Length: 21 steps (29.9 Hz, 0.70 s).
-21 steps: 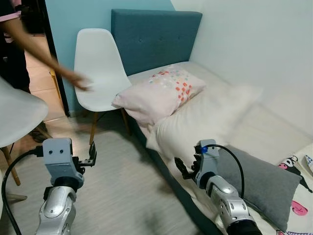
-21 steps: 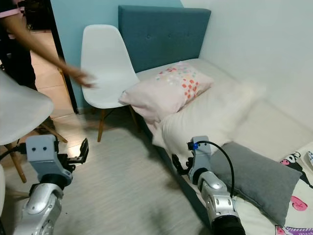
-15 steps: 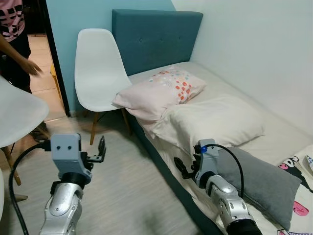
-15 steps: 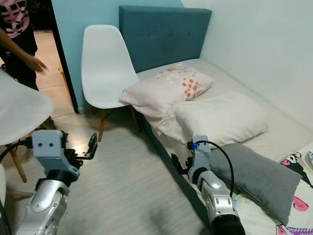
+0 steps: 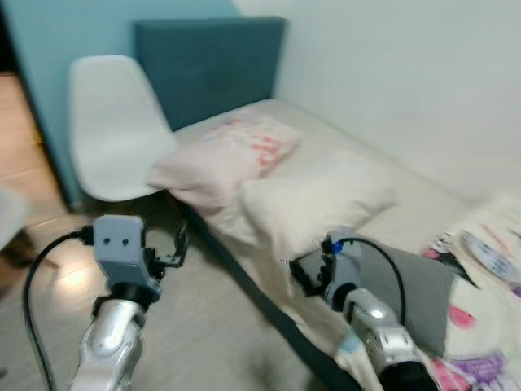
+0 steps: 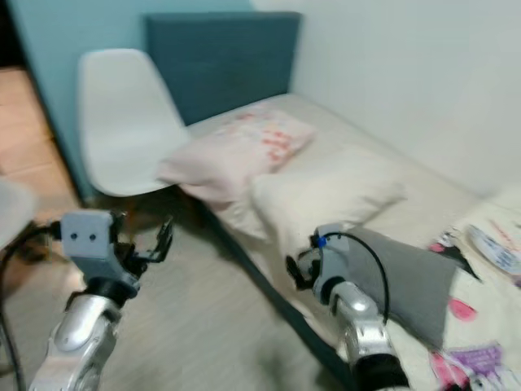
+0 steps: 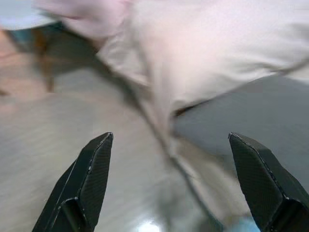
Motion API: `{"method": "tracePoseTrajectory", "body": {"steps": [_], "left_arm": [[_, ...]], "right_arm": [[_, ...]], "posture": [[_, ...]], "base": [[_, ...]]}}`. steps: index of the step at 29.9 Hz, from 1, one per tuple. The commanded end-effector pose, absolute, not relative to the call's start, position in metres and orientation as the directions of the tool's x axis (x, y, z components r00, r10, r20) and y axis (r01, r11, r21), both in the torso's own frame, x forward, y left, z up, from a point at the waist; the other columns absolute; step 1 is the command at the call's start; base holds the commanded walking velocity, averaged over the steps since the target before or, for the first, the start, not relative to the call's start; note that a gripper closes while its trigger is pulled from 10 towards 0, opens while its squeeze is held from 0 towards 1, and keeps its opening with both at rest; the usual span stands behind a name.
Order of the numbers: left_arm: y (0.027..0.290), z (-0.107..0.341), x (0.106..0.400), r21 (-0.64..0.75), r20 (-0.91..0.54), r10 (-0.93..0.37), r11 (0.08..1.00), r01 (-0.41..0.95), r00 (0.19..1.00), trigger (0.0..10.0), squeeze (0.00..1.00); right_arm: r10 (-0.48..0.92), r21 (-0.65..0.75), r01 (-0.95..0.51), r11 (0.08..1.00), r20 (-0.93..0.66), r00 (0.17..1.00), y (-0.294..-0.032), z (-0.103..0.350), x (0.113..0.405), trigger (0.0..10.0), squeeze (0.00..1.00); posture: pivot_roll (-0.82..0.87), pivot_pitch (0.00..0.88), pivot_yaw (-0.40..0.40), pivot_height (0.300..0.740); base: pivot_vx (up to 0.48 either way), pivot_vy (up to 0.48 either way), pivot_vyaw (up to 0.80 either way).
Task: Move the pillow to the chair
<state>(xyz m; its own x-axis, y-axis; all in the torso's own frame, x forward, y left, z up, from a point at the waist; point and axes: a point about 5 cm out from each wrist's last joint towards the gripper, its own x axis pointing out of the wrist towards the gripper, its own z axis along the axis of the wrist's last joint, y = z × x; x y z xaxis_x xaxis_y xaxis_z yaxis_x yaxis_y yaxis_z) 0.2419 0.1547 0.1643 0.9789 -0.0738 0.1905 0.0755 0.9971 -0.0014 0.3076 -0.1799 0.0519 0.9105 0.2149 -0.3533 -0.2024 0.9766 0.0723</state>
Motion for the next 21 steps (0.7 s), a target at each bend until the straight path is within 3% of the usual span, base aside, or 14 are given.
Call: {"method": "tracePoseTrajectory", "body": {"steps": [1,11,21], "left_arm": [[0.158,0.167,0.241,0.022,0.194,-0.076,0.997,0.073,0.978,10.0,0.00],[0.156,0.168,0.241,0.037,0.193,-0.103,0.995,0.098,0.976,10.0,0.00],[0.155,0.169,0.240,0.054,0.194,-0.130,0.991,0.121,0.972,10.0,0.00]], "right_arm": [[0.227,0.089,-0.209,0.974,-0.341,0.912,-0.172,0.056,0.312,10.0,0.00],[0.215,0.101,-0.191,0.976,-0.355,0.910,-0.173,0.054,0.312,10.0,0.00],[0.136,0.192,-0.060,0.980,-0.411,0.901,-0.186,0.046,0.311,10.0,0.00]], "posture": [[0.08,0.000,-0.123,0.740],[0.08,0.000,-0.123,0.740],[0.08,0.000,-0.123,0.740]], "base": [[0.289,0.000,-0.80],[0.289,0.000,-0.80],[0.288,0.000,-0.80]]}}
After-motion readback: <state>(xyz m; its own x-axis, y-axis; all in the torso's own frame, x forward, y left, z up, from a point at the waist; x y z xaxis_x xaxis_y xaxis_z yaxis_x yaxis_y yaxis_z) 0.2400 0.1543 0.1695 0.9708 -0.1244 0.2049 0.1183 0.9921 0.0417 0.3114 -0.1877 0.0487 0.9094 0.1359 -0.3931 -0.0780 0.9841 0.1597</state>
